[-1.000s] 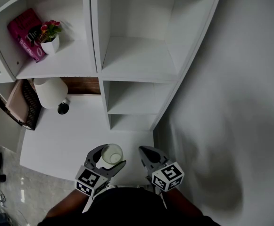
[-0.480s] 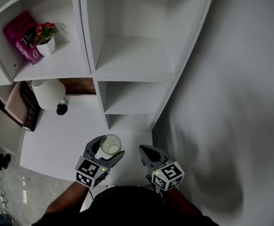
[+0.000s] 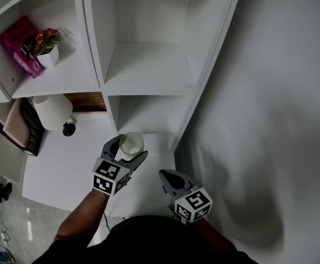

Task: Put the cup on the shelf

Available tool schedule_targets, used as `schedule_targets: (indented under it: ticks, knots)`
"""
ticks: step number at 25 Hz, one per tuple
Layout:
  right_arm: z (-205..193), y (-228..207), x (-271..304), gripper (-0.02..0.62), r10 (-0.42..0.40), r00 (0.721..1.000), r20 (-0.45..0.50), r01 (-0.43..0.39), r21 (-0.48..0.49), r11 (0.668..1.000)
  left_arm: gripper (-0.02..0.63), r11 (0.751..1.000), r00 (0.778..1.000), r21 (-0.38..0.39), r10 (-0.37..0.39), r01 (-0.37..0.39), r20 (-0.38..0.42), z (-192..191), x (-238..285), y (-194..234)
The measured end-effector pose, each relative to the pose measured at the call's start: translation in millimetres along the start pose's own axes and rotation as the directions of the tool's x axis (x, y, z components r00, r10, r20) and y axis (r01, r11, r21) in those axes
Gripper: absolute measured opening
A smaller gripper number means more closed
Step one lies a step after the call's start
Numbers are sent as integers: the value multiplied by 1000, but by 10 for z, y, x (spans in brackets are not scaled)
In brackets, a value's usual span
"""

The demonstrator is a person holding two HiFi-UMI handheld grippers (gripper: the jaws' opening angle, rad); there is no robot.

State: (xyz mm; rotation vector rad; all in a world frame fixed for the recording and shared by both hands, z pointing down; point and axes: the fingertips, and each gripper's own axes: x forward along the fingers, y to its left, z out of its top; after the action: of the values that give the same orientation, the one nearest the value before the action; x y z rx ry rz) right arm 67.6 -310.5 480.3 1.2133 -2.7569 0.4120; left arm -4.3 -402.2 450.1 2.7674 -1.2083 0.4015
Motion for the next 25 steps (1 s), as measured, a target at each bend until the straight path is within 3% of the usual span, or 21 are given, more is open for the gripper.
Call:
schedule_targets:
  ticks: [8,15,25]
  knots:
    - [-3,-96,-56,5,-16,1000,5,16,16,1000,379,1000,1000,1,7,-7,8,265,471,232]
    - [-1,-215,-90,5,-42,999,5,42,31,999,379,999,1000,-33,24,-25,-19,315,848,449]
    - [-57,-417,-143,5,-79,997,-7,80,55,995,379,998,997,-24,50,-52,-57,395,1376,770]
